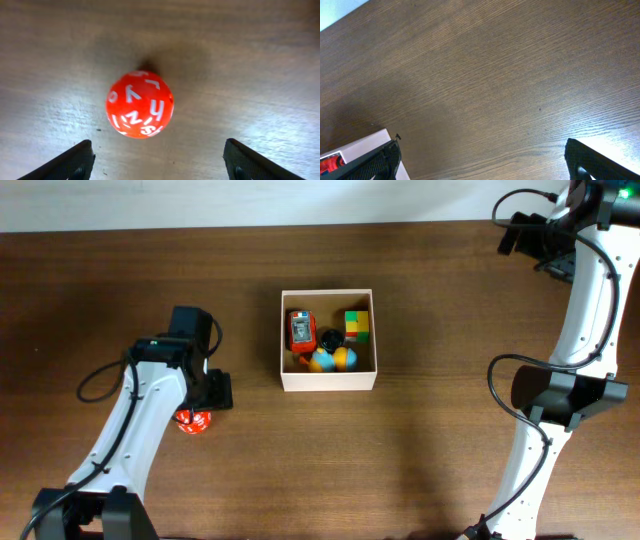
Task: Pack container
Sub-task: 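Move the left gripper back to the red ball and grasp it, then lift the red ball and carry it right over the box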
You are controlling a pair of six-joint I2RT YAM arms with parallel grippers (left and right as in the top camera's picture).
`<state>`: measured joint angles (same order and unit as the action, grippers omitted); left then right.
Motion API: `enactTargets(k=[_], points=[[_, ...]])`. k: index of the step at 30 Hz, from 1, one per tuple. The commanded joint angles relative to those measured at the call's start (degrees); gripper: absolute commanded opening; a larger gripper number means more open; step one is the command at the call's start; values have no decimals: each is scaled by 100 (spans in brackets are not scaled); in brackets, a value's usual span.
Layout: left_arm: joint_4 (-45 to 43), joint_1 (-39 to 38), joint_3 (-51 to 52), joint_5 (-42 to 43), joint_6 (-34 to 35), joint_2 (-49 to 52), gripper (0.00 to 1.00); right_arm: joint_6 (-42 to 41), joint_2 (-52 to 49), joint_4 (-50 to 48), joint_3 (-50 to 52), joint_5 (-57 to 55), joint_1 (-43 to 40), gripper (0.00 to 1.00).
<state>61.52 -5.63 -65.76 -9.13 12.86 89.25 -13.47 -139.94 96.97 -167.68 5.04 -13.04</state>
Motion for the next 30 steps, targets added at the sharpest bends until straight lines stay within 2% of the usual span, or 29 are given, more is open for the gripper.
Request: enactTargets(k=[1, 8, 9, 13, 27, 29, 30], points=[[-20, 61, 186, -98, 223, -72, 85, -35, -4, 28, -98, 31, 20, 99], [-168, 214, 529, -127, 315, -72, 87, -33, -4, 28, -98, 31, 20, 99], [-221, 238, 570, -125, 315, -72, 92, -33, -4, 28, -98, 31, 20, 99], [-455, 321, 800, -125, 315, -72, 95, -33, -4, 28, -98, 31, 20, 99], [-1875, 334, 1574, -116, 341, -72, 95, -33, -4, 28, -98, 31, 20, 99], [-2118, 334, 1700, -114, 341, -72, 90, -33, -4, 28, -98, 31, 20, 99], [-2194, 334, 1729, -107, 341, -72, 81, -35, -4, 28, -98, 31, 20, 99]])
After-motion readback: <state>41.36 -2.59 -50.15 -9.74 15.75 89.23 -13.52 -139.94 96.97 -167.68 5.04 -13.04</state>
